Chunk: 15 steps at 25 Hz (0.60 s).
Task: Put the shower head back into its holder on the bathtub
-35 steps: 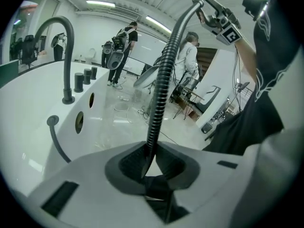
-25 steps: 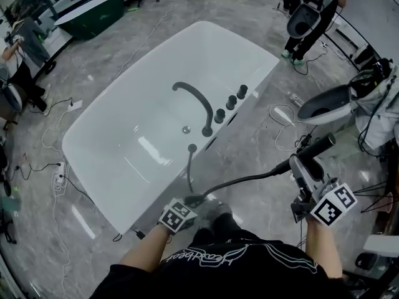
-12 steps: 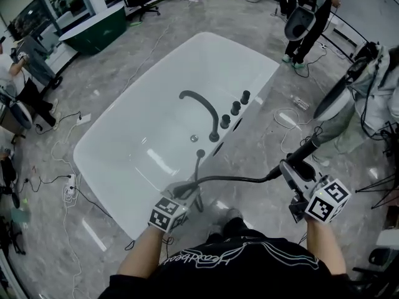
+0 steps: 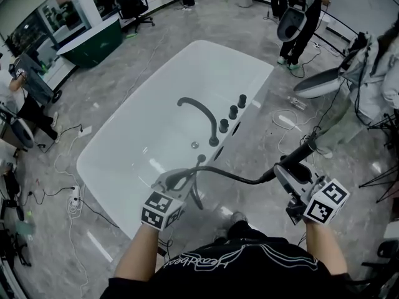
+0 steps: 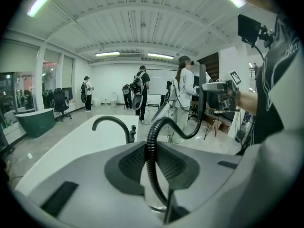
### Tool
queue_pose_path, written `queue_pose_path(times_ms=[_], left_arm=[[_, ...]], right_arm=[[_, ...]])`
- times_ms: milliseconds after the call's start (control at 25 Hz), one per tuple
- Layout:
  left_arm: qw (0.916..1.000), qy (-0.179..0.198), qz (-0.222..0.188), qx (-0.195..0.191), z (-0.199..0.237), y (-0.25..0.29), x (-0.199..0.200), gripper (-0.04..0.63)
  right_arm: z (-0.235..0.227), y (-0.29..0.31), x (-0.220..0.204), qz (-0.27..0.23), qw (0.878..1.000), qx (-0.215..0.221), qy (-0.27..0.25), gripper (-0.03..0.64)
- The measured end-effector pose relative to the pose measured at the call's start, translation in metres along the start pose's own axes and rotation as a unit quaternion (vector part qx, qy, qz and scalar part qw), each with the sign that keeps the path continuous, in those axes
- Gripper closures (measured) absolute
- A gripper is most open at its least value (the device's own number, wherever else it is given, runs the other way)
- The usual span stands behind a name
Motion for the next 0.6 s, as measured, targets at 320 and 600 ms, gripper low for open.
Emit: queue_pose_path(times_ms=[320, 600], left_arm=[[0.9977, 0.054, -0.019, 0.037, 0.036, -0.003, 0.061, 0.531], [0.9921, 0.091, -0.053, 0.068, 0.068, -0.001, 0.115, 0.532]], right_arm=[[0.001, 0.003, -0.006, 0.010, 1.000, 0.001, -0.001, 0.482], [-0.003, 0.006, 0.006, -0.009, 1.000, -0.005, -0.002, 0.482]])
Point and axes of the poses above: the fingertips, and each gripper's own axes: y forward along the fingers, z to its left, x out of its top, the point moved 5 cm from there along -y, backward along the fingers, and after that the axes turned 8 degrees about -z, right-handed, at the moved point
